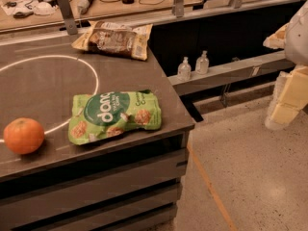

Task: Move brown chip bag near green rice chip bag

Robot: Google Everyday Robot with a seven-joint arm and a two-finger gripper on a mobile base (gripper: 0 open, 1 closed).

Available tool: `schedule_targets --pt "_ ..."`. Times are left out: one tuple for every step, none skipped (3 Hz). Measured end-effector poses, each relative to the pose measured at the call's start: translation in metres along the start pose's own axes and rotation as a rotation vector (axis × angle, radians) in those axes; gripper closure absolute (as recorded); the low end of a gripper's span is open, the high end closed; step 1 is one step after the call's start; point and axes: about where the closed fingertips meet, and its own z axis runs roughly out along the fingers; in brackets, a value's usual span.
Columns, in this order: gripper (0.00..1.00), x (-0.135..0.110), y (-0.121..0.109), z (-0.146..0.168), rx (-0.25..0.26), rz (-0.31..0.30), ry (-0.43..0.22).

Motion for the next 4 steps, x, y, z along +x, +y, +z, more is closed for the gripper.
schedule_targets --pt "0.0 0.0 0.0 0.0 0.0 0.0 0.0" --pt "0.0 -0.015 -0.017 0.004 0.015 -0.006 -0.032" --pt "0.0 -0.043 -0.051 0.01 0.028 -0.02 -0.106" --pt "0.0 -0.072 -0.085 0.02 0.031 -0.025 -0.176"
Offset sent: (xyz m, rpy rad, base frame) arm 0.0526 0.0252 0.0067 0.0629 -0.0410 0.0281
